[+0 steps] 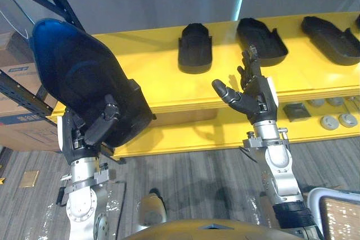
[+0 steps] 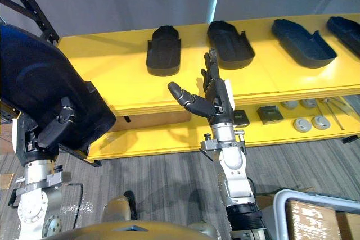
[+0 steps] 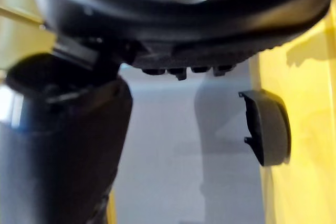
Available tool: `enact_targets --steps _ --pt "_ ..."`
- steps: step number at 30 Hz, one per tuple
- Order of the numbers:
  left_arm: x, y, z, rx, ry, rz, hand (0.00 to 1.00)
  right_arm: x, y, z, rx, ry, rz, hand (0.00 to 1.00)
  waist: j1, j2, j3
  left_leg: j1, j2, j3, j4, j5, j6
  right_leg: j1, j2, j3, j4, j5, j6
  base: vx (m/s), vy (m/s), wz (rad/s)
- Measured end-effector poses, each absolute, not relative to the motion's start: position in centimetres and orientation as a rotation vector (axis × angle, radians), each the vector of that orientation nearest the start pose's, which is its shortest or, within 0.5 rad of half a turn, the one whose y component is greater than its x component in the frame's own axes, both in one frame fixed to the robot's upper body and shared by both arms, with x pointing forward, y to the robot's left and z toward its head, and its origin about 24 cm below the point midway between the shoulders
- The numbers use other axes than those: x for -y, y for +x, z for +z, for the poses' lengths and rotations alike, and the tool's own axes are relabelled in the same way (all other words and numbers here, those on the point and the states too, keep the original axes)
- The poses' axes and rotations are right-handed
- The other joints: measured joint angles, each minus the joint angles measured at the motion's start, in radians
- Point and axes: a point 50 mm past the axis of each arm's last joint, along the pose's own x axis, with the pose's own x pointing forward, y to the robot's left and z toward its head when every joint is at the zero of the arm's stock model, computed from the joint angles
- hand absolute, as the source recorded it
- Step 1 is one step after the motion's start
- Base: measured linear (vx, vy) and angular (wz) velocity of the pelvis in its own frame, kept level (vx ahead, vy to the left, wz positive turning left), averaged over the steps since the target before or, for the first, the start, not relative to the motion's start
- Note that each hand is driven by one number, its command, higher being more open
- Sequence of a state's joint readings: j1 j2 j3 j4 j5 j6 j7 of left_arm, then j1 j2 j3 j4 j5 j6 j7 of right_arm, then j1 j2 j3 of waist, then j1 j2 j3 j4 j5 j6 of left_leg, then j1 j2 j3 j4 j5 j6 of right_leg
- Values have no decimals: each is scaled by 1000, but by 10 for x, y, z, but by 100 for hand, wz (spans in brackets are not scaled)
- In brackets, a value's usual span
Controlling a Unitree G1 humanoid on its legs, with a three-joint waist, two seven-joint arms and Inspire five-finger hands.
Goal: Walk over and take three plastic housings, then place them on the shelf
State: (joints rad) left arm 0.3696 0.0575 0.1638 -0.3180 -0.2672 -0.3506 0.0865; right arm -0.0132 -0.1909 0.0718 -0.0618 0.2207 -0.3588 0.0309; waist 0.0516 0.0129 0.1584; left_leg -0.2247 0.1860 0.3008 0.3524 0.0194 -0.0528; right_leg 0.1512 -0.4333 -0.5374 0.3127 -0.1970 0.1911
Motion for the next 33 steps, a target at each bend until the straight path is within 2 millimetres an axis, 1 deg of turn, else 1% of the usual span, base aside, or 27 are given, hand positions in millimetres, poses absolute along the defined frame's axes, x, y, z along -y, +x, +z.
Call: enact_targets --steps 1,2,4,5,6,7,8,9,10,11,12,13,14,15,16,18,20,21,22,23,24,26,28,29,31,33 --pt "-223 169 77 340 -115 345 0 164 249 92 409 39 115 100 -1 3 2 1 -3 0 13 -25 -6 8 -4 -1 -2 15 23 7 293 4" --pt "-222 169 76 336 -113 337 0 164 249 88 393 38 113 100 0 4 13 9 -10 0 44 -63 -9 32 -14 -4 -4 42 55 -35 335 -1" --pt "-222 168 76 329 -101 316 0 168 249 88 393 26 90 100 2 -5 20 40 -48 1 28 -78 -10 66 -41 -15 -18 66 52 -45 269 4" --pt "-221 169 77 331 -90 288 0 173 249 91 414 26 61 100 0 -17 26 63 -85 8 -6 -74 -9 82 -73 -38 -16 75 38 -68 155 19" --pt "-220 171 78 324 -74 247 0 179 248 94 435 25 29 100 -1 -16 28 83 -113 16 -62 -61 -8 75 -93 -48 -6 102 -3 -117 226 17" --pt "-220 172 78 318 -62 228 0 181 248 95 439 23 12 100 -1 -12 30 101 -122 26 -101 -52 -13 62 -101 -50 8 125 -36 -116 176 4" --pt "-220 172 79 311 -46 203 0 183 248 95 440 21 -6 100 0 -9 31 133 -135 42 -178 -47 -21 33 -111 -55 27 166 -93 -113 155 -13" --pt "-222 173 83 320 -18 171 0 183 247 96 445 24 -17 100 -3 -20 35 154 -145 64 -217 -53 -29 0 -116 -54 31 214 -136 -130 120 -38" --pt "-224 174 93 355 7 138 0 184 243 102 471 23 -18 100 -3 1 44 138 -115 55 -193 -13 24 -14 -85 -32 37 201 -112 -144 94 -43" --pt "-225 174 94 358 6 130 0 184 242 101 470 28 -19 100 -3 5 47 140 -102 52 -202 0 29 -21 -63 -12 43 166 -74 -152 -14 -24" --pt "-225 177 95 362 -5 121 0 184 236 102 474 26 -14 100 -22 -7 41 149 -104 46 -255 12 22 -30 21 15 36 95 -49 -111 -63 8" --pt "-224 177 96 367 -31 118 0 184 234 105 486 21 -10 100 -32 -9 40 153 -106 43 -290 27 18 -30 71 15 7 60 -57 -113 -92 14" --pt "-221 179 95 376 -77 112 0 187 232 113 523 12 -13 100 -42 -4 41 154 -103 40 -345 61 16 -23 153 28 -88 22 -79 -104 -35 12" --pt "-217 180 94 372 -107 106 0 190 230 118 550 3 -20 100 -52 17 42 150 -94 32 -374 93 18 -17 194 41 -145 35 -82 -118 7 12" --pt "-212 181 93 368 -124 93 0 193 227 120 569 -2 -34 100 -58 40 41 148 -90 33 -409 136 22 -17 220 41 -182 59 -83 -89 35 17" --pt "-206 181 92 368 -150 72 0 200 223 117 558 -13 -59 100 -58 53 42 155 -84 29 -436 167 24 -13 234 37 -189 68 -74 -32 11 14" --pt "-204 177 96 385 -180 61 0 200 222 115 553 -14 -61 100 -54 56 40 155 -76 29 -429 176 22 -16 237 39 -175 62 -74 23 -33 1" --pt "-204 175 101 408 -214 52 0 200 223 116 556 -17 -51 100 -50 57 38 139 -69 34 -402 170 25 -32 235 48 -154 49 -76 46 -40 -8" --pt "-205 174 106 436 -252 46 0 200 223 117 558 -25 -40 100 -47 58 38 117 -65 35 -361 153 32 -50 223 53 -119 29 -72 47 -38 -6" --pt "-205 174 109 448 -262 47 0 200 223 117 557 -29 -38 100 -46 58 38 107 -64 35 -334 150 36 -59 215 57 -101 17 -70 70 -36 -5" --pt "-208 173 113 466 -250 53 0 200 223 117 557 -30 -34 100 -39 58 38 88 -62 39 -277 132 42 -74 197 73 -59 -5 -66 69 -32 -8" --pt "-216 176 116 470 -226 69 0 200 224 116 553 -31 -23 100 -30 58 38 75 -60 28 -215 126 43 -73 181 83 -27 -21 -62 60 -56 -10" --pt "-225 176 119 476 -223 100 0 198 227 119 567 -37 0 100 -30 66 36 92 -51 21 -226 127 43 -74 188 103 -15 -30 -65 27 -85 -17" --pt "-231 175 120 478 -219 120 0 197 228 121 575 -40 14 100 -31 68 34 111 -48 21 -252 141 46 -76 189 113 -9 -38 -72 1 -82 -27" --pt "-234 177 122 475 -210 130 0 197 229 122 577 -50 25 100 -31 70 32 136 -48 10 -289 163 40 -84 189 131 9 -52 -80 -14 -85 -26" --pt "-236 183 126 468 -184 121 0 199 229 123 575 -74 41 100 -39 77 26 164 -47 2 -327 177 22 -99 190 154 35 -62 -85 -24 -74 -27"
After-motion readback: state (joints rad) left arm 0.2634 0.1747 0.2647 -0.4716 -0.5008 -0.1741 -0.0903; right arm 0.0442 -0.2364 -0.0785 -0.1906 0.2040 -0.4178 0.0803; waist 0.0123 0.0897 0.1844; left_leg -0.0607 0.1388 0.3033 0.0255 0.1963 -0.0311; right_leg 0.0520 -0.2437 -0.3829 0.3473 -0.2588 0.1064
